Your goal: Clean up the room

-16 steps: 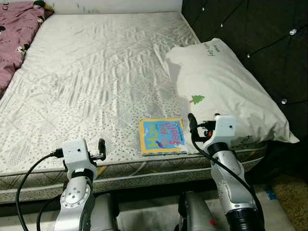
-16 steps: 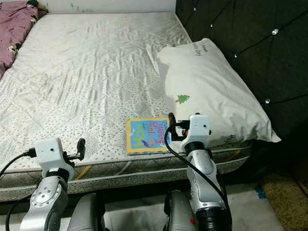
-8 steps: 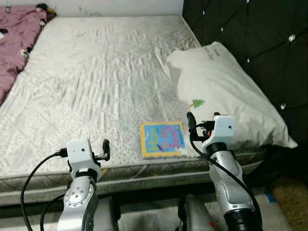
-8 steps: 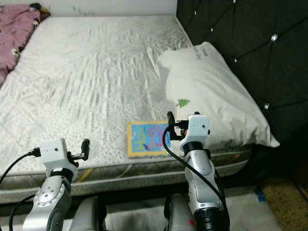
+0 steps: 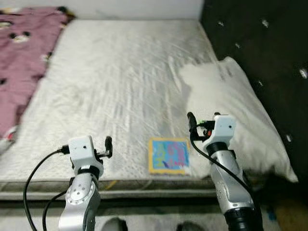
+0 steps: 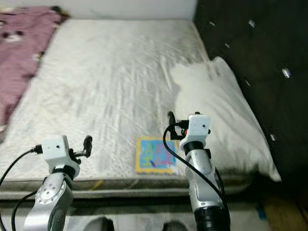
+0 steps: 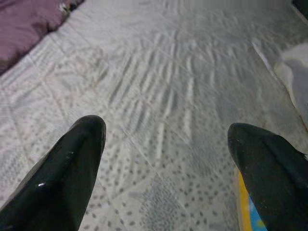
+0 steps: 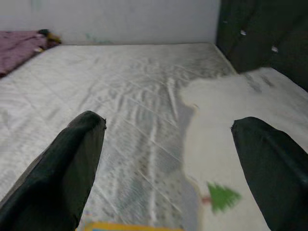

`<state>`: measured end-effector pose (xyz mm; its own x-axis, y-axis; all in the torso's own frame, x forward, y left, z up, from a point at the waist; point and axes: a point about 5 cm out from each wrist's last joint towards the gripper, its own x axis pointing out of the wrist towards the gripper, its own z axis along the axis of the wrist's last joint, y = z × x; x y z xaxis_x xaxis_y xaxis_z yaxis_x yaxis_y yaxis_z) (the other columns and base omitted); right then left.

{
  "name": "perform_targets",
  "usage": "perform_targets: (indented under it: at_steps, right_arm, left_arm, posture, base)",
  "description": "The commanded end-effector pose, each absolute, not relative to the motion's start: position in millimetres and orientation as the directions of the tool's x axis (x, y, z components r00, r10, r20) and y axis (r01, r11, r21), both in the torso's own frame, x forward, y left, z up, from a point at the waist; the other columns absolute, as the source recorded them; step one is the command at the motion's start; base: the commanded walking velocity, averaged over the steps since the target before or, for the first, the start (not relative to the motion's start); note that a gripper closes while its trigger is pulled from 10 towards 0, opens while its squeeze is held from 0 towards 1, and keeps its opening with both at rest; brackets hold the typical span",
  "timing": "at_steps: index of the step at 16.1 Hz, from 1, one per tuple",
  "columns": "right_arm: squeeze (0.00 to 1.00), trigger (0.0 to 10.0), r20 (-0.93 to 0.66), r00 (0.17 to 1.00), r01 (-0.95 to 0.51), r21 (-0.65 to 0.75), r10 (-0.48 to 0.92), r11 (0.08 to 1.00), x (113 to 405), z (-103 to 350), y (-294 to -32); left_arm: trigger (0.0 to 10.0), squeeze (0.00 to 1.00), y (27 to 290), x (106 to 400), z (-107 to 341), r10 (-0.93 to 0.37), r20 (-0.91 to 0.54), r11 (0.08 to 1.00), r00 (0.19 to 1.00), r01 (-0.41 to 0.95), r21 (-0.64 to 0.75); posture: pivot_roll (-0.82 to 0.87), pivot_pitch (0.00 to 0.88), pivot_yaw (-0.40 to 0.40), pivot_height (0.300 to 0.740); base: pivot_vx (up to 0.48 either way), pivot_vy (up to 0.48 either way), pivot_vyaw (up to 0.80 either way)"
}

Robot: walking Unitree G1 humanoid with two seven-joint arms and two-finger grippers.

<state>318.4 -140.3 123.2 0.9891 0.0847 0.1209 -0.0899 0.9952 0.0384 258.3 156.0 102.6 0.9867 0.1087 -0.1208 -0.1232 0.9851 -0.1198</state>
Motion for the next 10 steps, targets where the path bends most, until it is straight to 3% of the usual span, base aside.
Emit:
perform_targets:
  at_steps: [1,10]
  right_arm:
    - [0.0,10.0,0.117,0.989,-0.096,0.026,0.092,0.995,318,122,-140]
    - [0.0,10.0,0.092,0.992,-0.089,0.04,0.085,0.995,320,114,-131]
  left_arm:
    - [10.0,0.0,149,259,101,0.074,-0.129,0.987,0.989,-0.091,-0.133]
    - [10.0,0.0,138,286,110,-0.031,-0.094,0.987,0.995,0.015,-0.161]
  posture:
    - [0.02,0.114,-0.009,0.74]
    - [0.01,0.09,0.002,0.74]
  base:
    - [0.0,0.0,0.0]
    - [0.0,0.0,0.0]
